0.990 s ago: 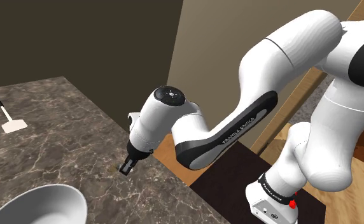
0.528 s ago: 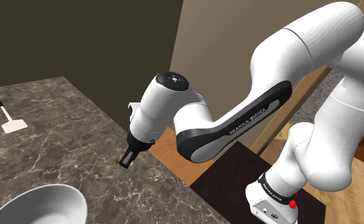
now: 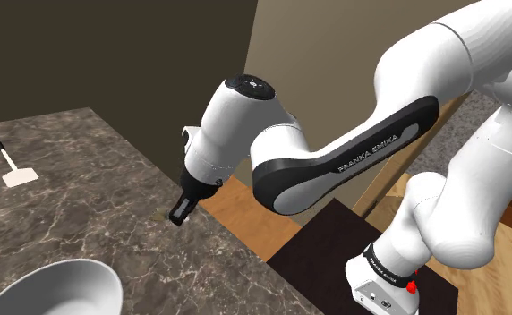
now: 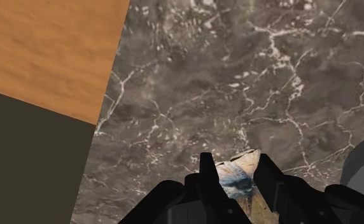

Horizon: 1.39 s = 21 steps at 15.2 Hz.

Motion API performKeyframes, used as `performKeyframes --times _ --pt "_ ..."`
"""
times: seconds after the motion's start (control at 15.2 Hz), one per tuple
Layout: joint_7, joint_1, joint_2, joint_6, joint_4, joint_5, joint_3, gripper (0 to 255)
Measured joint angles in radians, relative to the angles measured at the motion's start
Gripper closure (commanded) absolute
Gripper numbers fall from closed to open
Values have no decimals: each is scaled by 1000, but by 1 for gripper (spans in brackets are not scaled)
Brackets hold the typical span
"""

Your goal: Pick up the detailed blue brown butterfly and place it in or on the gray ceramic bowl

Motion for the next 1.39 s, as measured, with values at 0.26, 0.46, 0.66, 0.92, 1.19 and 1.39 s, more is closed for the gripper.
performKeyframes --times 0.26,0.46,0.66,0.92,1.19,1.39 --pt "-25 -1 -34 -51 21 31 3 255" --pt "-37 0 -52 -91 45 47 4 255" --pt "-35 5 -61 -127 71 53 9 255" --pt "73 44 16 -173 178 -10 45 255" --pt "188 102 114 -223 303 -85 71 255" --pt "254 149 200 -265 413 -138 76 255"
